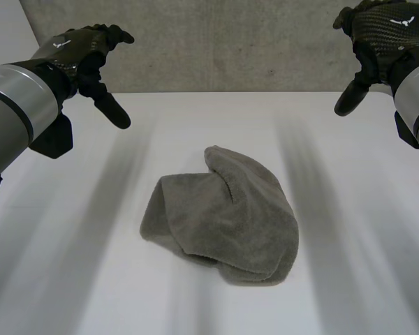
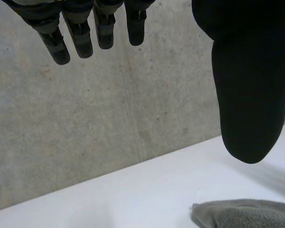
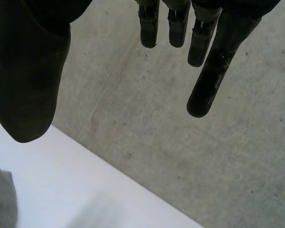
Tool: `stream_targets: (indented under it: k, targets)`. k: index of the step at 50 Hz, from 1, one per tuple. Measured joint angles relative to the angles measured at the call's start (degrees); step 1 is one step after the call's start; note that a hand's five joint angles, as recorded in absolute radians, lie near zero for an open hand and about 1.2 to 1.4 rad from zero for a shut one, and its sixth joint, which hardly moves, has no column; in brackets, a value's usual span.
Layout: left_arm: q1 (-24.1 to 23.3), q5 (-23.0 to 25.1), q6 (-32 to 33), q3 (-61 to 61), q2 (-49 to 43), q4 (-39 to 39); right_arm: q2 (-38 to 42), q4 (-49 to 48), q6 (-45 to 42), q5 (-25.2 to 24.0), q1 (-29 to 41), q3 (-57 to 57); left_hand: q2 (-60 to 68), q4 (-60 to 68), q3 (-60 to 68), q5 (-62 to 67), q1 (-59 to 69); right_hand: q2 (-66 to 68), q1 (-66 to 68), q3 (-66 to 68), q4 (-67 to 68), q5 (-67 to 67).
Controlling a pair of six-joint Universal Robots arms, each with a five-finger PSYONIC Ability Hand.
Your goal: Fold the towel.
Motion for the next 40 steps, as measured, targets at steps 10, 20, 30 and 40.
stream_targets:
  k: [10, 20, 30, 40]
  targets:
    - [-0.1, 0.1, 0.0, -0.1, -0.4, 0.0, 2.9, 2.6, -0.3, -2.2, -0.4, -2.2, -0.1, 0.0, 0.0, 0.0, 0.0, 0.0, 0.0, 0.0, 0.0, 0.0]
    - [-0.1, 0.1, 0.0, -0.2, 0.1, 0.3, 3.2, 2.4, -0.3, -2.8, -0.9, -1.9, -0.1, 0.0, 0.0, 0.0, -0.1, 0.0, 0.0, 0.0, 0.0, 0.0]
    - [-0.3, 0.7, 0.9, -3.0, 0.5, 0.4, 5.4, 1.9, -9.6, -12.4, -0.4, 0.9, 0.1, 0.2, 0.1, 0.0, 0.1, 0.0, 0.0, 0.0, 0.0, 0.0]
    - [0.2, 0.8, 7.1, -19.0, 0.6, 9.4, 19.8, 2.0, -24.6, -26.8, 4.1, -2.7, 0.0, 0.1, 0.0, 0.0, -0.1, 0.0, 0.0, 0.0, 0.0, 0.0]
